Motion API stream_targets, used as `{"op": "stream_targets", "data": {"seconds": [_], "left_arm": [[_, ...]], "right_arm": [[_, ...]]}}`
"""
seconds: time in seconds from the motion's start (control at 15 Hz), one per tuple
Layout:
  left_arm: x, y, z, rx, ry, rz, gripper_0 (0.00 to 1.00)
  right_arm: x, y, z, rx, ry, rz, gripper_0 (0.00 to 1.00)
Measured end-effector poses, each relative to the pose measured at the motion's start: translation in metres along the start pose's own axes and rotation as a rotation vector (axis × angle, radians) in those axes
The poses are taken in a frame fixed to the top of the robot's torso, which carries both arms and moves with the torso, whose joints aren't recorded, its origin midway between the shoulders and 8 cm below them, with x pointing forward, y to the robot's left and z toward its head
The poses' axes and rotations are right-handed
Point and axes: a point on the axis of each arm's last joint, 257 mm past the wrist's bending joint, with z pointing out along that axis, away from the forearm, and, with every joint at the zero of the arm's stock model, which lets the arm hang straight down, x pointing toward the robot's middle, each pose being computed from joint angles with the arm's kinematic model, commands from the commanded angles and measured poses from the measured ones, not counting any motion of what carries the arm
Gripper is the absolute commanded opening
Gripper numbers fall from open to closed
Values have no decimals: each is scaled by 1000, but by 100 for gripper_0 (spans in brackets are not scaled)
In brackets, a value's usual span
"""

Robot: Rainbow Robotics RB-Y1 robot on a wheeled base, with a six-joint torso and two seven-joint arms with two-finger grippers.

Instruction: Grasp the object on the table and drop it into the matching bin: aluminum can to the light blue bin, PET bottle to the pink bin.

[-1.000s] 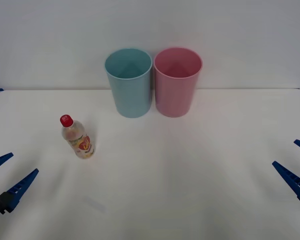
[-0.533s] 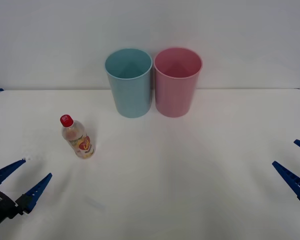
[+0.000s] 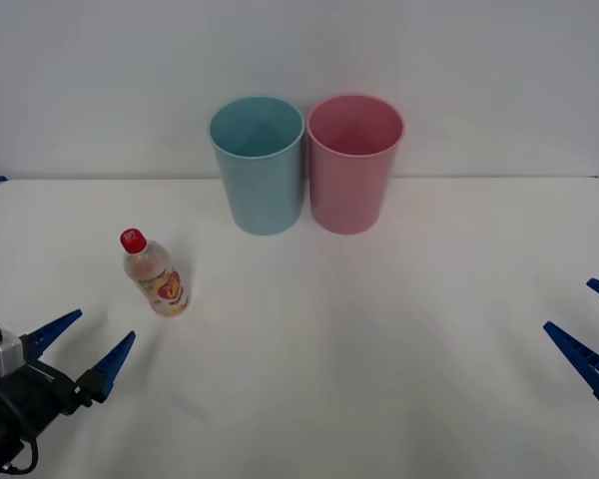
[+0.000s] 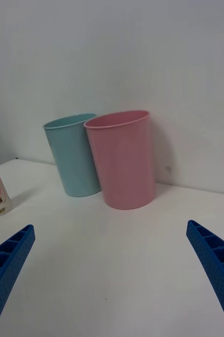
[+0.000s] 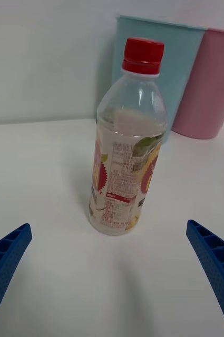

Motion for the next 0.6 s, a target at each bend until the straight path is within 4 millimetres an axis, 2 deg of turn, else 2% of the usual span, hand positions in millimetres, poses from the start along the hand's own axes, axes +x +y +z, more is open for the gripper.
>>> {"op": "stream_targets", "data": {"seconds": [0.4, 0.6], "left_arm": [[2, -10, 47, -2, -38, -30, 100], [1, -8, 65, 3, -44, -28, 100]], "right_arm": [[0, 0, 0, 0, 0, 0, 100], [0, 0, 0, 0, 0, 0, 100]]}}
